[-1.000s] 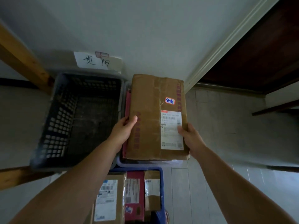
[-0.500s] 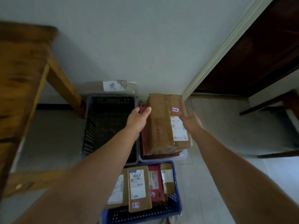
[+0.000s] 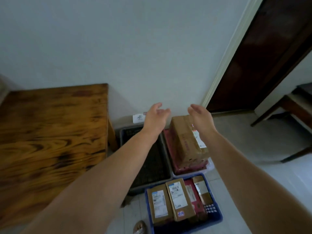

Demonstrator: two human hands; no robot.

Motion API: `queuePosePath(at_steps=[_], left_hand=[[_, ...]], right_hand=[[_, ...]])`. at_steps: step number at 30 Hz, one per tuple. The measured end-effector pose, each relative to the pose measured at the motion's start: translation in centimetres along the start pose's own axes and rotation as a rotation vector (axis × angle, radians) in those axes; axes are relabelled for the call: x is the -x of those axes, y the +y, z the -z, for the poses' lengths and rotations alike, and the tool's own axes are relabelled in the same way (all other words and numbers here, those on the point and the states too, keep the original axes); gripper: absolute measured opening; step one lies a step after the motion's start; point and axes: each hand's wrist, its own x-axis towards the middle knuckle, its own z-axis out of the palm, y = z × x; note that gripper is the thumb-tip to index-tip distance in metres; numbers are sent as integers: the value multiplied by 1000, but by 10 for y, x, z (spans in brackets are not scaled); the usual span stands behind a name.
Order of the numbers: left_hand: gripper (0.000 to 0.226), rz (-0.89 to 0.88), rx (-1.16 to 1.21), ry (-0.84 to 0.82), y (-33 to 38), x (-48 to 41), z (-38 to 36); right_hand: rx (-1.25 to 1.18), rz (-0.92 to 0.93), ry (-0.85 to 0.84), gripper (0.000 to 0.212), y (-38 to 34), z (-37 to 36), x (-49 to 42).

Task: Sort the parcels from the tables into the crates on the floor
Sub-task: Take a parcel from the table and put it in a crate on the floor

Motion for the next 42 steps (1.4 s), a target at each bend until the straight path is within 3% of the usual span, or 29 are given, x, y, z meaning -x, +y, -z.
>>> queuePosePath(at_steps=[4,17,22,29,35,42], left_hand=[[50,-67,45,97,15,43,27],[53,-179,27,496,6,229,122],[53,-202,65,706,-2,304,210],[53,-175,141,918,-33,389,336],[47,-144,253,954,-69,423,462],[47,-134,157,852,-74,407,577]], right_hand=[[-14,121,-17,38,-35,-4,44],[-83,376,-314,31,-81,-58,209],[-65,500,-521,35,-111,-116,292],[-14,571,-666,40,-134,-214,377],[-89,486,-654,37,-159,-329,440],[-114,406,-577,41,-182,-434,471]])
